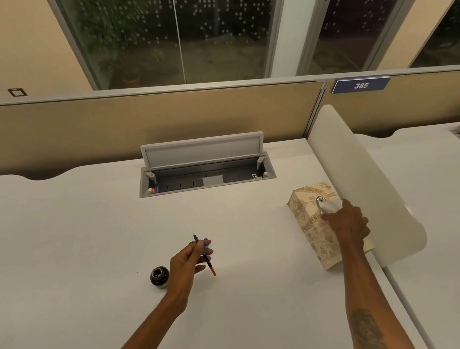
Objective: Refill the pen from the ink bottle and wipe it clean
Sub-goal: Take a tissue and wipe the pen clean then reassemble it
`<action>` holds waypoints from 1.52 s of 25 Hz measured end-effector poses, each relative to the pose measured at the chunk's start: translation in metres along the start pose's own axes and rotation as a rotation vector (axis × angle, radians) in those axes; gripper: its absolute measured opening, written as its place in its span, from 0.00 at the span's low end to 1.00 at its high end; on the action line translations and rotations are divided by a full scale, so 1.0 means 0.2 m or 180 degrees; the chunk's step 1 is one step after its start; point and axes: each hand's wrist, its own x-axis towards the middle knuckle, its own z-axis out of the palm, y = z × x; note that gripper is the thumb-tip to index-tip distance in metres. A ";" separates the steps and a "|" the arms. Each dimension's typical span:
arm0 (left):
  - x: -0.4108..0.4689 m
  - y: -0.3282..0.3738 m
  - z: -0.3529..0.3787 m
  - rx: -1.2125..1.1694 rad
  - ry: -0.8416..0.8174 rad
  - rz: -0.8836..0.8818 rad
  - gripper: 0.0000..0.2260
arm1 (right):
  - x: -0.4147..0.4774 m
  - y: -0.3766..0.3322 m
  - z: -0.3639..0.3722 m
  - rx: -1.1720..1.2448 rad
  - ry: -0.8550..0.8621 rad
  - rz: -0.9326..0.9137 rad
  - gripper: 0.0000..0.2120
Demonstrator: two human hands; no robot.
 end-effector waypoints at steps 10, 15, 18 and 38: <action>0.05 -0.01 0.01 0.0073 -0.0099 0.0057 0.11 | 0.10 0.07 -0.03 0.1063 0.0088 0.0563 0.25; 0.03 -0.01 0.03 0.0075 -0.0184 0.0066 0.11 | 0.10 0.09 -0.11 0.2087 0.0056 0.0680 0.29; 0.01 0.01 0.03 0.0086 -0.0201 0.0127 0.11 | 0.00 0.05 -0.14 0.2776 -0.0081 0.0587 0.28; -0.21 0.28 -0.24 0.0190 -0.0389 0.0629 0.13 | -0.95 -0.57 0.22 0.2651 -0.1440 -0.0927 0.28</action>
